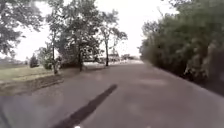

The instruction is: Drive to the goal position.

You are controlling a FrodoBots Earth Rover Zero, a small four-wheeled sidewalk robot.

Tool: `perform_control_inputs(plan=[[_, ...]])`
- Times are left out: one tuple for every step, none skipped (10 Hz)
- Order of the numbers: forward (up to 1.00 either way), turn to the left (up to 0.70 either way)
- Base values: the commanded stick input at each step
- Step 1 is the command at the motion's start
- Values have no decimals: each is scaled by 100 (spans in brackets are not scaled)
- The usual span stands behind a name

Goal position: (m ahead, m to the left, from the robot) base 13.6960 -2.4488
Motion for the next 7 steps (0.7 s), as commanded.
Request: perform_control_inputs(plan=[[100,-10],[100,-10],[100,-10],[100,-10],[100,-10],[100,-10],[100,-10]])
